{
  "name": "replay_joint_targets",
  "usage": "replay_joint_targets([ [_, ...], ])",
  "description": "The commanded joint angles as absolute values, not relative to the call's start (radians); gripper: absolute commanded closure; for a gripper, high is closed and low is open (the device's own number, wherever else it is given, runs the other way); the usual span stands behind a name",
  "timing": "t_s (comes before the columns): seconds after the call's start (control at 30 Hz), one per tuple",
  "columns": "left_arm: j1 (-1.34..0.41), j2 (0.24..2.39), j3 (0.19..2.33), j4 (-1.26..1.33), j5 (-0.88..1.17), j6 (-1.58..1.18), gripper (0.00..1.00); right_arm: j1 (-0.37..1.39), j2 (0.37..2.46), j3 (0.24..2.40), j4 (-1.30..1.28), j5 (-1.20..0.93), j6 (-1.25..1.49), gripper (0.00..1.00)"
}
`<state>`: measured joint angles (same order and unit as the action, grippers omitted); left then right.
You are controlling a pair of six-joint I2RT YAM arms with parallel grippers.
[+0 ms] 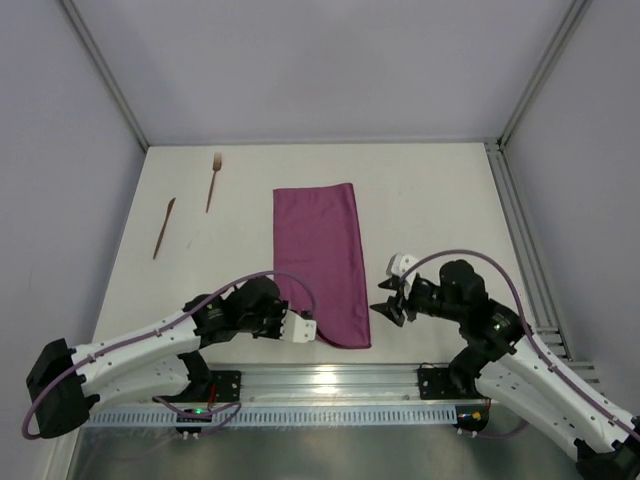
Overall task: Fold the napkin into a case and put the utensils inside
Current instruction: Pick up the rectangle-folded napkin from the center of the board.
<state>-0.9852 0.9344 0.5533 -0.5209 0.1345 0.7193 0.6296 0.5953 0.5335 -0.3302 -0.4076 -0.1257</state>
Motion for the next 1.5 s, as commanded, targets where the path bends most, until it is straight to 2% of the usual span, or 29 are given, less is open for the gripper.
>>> replay_joint_targets([
  [0.0,-0.977,0.917,0.554,-0.518,0.176,0.692,1.0,0.721,0.529,0.485,-0.446,-0.498,-0.723,0.42],
  [0.13,-0.977,0.899,0.537,-0.523,0.176,0.687,1.0,0.765,0.573,0.454,-0.578,-0.477,-0.952,0.45],
  [0.27,-0.977,0.882,0.549,-0.558,0.196,0.684,1.0,0.886,0.753,0.456,-0.571,-0.433,-1.057,0.49],
  [0.3,-0.977,0.881,0.555,-0.566,0.201,0.686,1.0,0.973,0.785,0.454,-0.563,-0.361,-1.089,0.49],
  [0.43,-0.976,0.879,0.549,-0.589,0.222,0.686,1.0,1.115,0.937,0.466,-0.522,-0.164,-1.146,0.5],
  [0.8,-0.977,0.879,0.535,-0.581,0.245,0.658,1.0,1.12,1.029,0.422,-0.391,-0.233,-1.169,0.5],
  [1.03,-0.976,0.888,0.54,-0.592,0.258,0.655,1.0,1.144,1.141,0.451,-0.459,-0.216,-1.166,0.75],
  [1.07,-0.977,0.882,0.541,-0.61,0.258,0.655,1.0,1.146,1.14,0.453,-0.459,-0.221,-1.161,0.84],
  [1.17,-0.977,0.853,0.548,-0.65,0.264,0.649,1.0,1.146,1.118,0.457,-0.465,-0.23,-1.144,0.96],
  [1.3,-0.977,0.798,0.552,-0.704,0.268,0.646,1.0,1.144,1.053,0.471,-0.495,-0.262,-1.112,0.96],
  [1.47,-0.977,0.706,0.597,-0.759,0.207,0.609,1.0,1.144,0.941,0.526,-0.519,-0.302,-0.945,0.96],
])
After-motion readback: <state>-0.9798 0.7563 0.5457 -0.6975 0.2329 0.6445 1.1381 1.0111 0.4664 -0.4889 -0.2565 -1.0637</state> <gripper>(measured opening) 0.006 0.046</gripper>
